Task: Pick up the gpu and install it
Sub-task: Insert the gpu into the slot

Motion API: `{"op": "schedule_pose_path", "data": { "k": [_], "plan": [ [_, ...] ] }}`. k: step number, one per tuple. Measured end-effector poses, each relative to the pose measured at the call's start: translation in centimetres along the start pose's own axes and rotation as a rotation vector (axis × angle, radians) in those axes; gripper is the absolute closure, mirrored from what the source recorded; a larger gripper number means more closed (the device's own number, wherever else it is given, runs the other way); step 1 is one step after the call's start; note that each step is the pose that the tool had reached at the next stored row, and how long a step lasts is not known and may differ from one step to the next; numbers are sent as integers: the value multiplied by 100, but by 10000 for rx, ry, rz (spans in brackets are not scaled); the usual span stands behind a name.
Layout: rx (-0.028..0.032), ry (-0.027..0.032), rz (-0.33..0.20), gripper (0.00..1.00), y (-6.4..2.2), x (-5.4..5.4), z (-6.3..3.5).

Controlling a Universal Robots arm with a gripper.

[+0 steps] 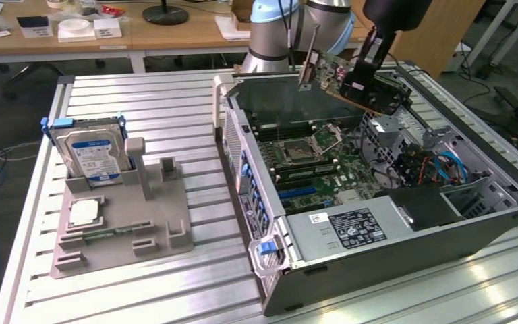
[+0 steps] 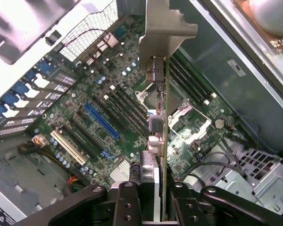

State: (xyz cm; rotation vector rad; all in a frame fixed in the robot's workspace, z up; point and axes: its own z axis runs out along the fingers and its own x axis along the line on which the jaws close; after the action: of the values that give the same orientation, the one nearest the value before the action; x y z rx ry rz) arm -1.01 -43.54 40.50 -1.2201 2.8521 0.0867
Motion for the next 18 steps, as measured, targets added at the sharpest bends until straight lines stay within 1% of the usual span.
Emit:
{"op": "schedule_pose_path", "data": {
  "k": [7,12,15,18],
  "plan": [
    [-15,-5,-979,72,-3,3,23],
    [-30,-4,-1796,72,-5,6,43],
    [-48,3,-2150,72,-6,7,52],
    [-62,11,-2386,72,-7,8,60]
  ]
}}
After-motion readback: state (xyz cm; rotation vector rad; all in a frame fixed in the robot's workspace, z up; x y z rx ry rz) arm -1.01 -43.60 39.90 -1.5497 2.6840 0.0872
